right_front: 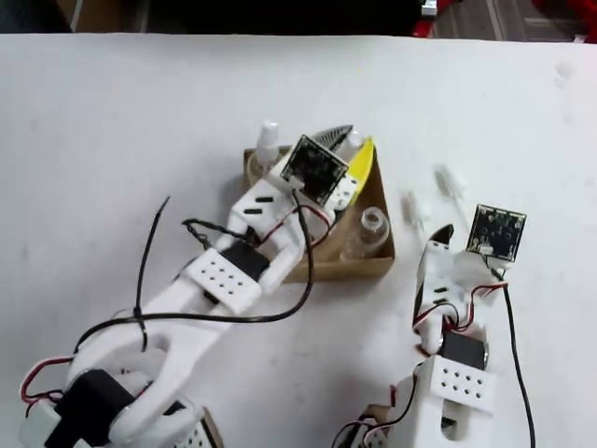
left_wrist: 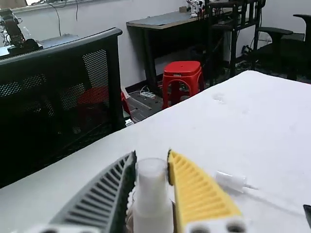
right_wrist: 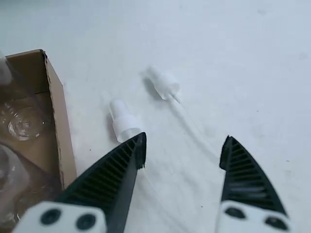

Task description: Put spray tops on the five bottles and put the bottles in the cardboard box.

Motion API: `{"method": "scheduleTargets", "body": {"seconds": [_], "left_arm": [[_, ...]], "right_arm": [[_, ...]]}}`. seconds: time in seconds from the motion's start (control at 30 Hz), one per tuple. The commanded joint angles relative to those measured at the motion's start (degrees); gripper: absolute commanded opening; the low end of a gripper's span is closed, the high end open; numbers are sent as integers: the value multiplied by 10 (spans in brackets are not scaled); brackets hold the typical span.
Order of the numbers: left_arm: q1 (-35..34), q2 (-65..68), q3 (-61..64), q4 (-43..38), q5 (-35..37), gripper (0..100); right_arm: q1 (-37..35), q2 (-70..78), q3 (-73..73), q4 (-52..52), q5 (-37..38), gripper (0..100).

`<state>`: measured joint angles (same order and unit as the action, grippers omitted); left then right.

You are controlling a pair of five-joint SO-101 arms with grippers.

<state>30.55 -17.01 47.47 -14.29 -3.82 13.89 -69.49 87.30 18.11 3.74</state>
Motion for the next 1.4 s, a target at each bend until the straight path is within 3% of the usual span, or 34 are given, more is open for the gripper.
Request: {"method": "scheduleTargets", "body": {"seconds": [0.0,0.23,0.43,0.7,1.07,1.37], "left_arm": [[-6,-34,-1,-23,11,31],[-10,-35,-6,2,69,207],[-11,-115,-8,53,75,173],[-18,-299,-12,190,79,173],[-182,-532,5,392,139,173],[-269,-793,161,472,140,172]], "right_arm": [[6,-5,-4,-15,7,226],[6,-5,-4,-15,7,226],[6,-5,-4,-15,7,226],[6,-5,-4,-15,7,226],[6,-5,-4,-10,7,226],[6,-5,-6,-5,7,226]]}}
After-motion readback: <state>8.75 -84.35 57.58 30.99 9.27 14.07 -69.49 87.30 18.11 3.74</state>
